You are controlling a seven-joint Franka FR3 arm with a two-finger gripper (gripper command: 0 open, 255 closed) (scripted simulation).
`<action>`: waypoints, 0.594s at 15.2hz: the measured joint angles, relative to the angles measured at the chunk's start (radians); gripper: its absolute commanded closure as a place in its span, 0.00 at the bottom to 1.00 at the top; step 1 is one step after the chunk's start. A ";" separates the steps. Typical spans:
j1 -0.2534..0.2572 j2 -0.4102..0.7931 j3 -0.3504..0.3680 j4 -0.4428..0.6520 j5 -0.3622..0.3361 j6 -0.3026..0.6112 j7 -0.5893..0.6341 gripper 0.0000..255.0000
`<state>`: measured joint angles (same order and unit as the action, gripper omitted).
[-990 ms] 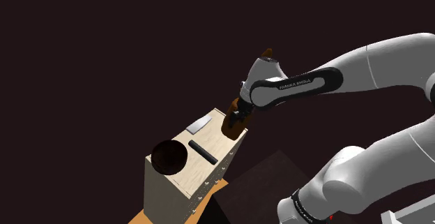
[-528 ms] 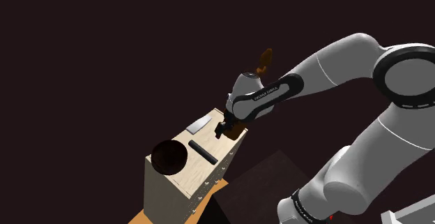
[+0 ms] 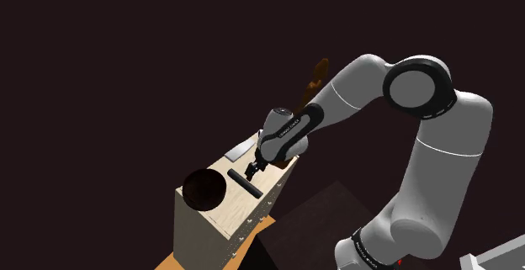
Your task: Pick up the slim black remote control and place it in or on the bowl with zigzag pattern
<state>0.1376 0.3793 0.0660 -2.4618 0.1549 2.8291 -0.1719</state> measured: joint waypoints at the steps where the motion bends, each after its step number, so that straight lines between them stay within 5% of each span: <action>1: 0.001 0.039 0.007 0.017 0.004 0.019 -0.003 0.00; 9: -0.002 0.207 0.021 0.090 0.010 0.111 -0.020 0.00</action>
<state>0.1357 0.5861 0.0872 -2.3713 0.1645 2.9404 -0.1917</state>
